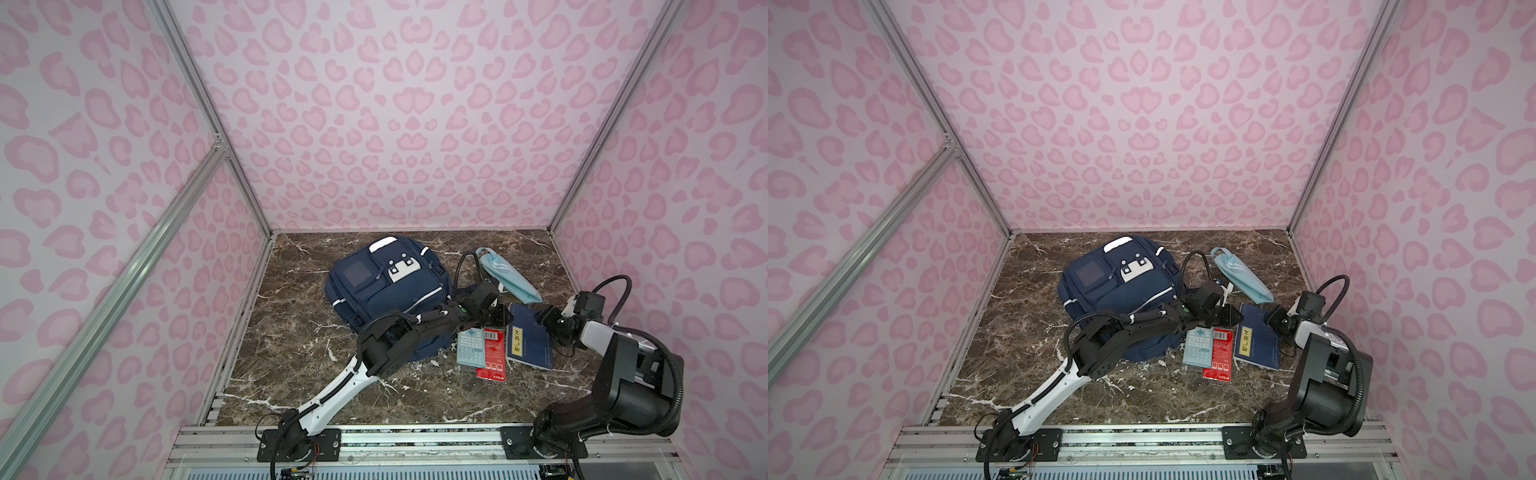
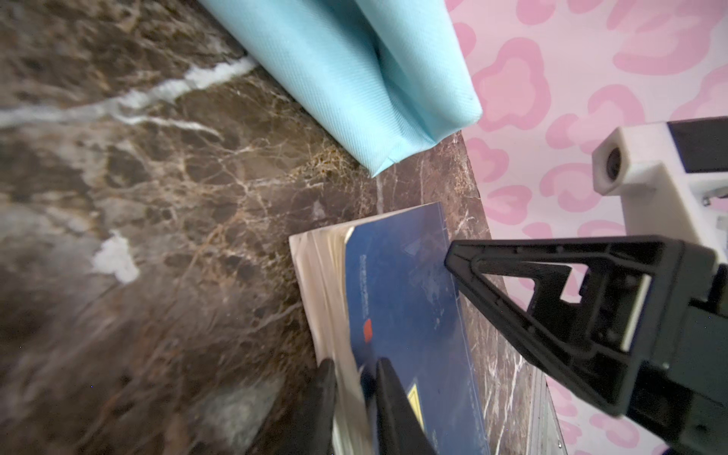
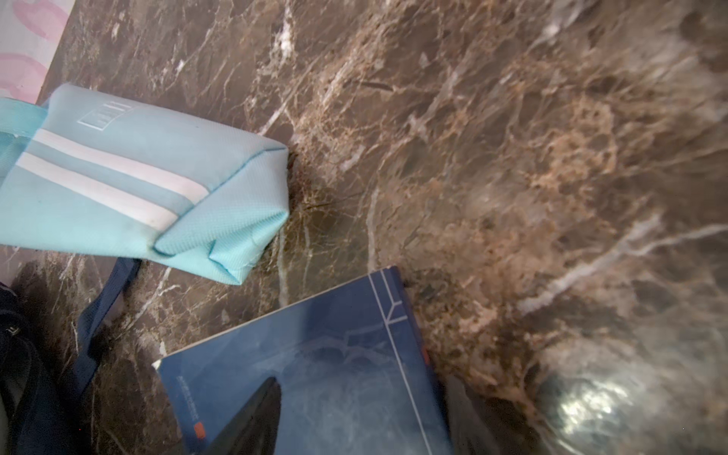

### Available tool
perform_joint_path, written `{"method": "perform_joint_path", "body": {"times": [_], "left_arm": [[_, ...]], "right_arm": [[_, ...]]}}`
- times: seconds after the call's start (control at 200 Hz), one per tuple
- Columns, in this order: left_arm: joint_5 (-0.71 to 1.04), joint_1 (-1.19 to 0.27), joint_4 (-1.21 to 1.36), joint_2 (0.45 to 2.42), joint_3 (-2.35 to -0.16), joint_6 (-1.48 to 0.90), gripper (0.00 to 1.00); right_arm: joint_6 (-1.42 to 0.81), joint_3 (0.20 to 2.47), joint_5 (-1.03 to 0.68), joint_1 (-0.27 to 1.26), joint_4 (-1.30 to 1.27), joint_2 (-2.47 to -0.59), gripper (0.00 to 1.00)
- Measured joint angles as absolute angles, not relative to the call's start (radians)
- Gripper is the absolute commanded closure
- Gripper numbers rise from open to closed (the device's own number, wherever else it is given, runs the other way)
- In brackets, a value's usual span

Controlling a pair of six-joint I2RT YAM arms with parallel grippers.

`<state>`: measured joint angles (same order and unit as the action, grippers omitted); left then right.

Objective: Pack the student bag

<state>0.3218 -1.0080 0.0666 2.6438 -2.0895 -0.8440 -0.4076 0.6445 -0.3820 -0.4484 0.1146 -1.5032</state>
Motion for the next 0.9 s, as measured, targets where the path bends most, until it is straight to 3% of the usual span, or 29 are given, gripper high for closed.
{"method": "perform_joint_path", "body": {"times": [0.035,0.145,0.22,0.285,0.47,0.56,0.79,0.9], "left_arm": [[0.323,-1.008,0.064,2.646,-2.093,-0.844,0.52],[0.336,-1.010,0.088,2.657,-2.104,-0.855,0.49],[0.337,-1.010,0.109,2.666,-2.106,-0.865,0.61],[0.337,-1.010,0.112,2.670,-2.112,-0.869,0.62],[0.342,-1.011,0.108,2.679,-2.130,-0.873,0.96],[0.356,-1.012,0.114,2.677,-2.135,-0.880,0.97],[0.386,-1.011,0.058,2.632,-2.120,-0.897,0.97],[0.399,-0.997,0.051,2.570,-2.077,-0.915,0.97]], "right_arm": [[-0.408,0.644,-0.382,-0.448,0.114,-1.504,0.31],[-0.408,0.641,-0.382,-0.447,0.109,-1.504,0.33],[-0.410,0.638,-0.381,-0.447,0.104,-1.502,0.34],[-0.411,0.637,-0.381,-0.447,0.102,-1.499,0.34],[-0.413,0.629,-0.376,-0.445,0.093,-1.488,0.35],[-0.416,0.626,-0.365,-0.445,0.099,-1.479,0.34],[-0.458,0.599,-0.345,-0.462,0.210,-1.365,0.02],[-0.471,0.584,-0.326,-0.485,0.237,-1.265,0.02]]}}
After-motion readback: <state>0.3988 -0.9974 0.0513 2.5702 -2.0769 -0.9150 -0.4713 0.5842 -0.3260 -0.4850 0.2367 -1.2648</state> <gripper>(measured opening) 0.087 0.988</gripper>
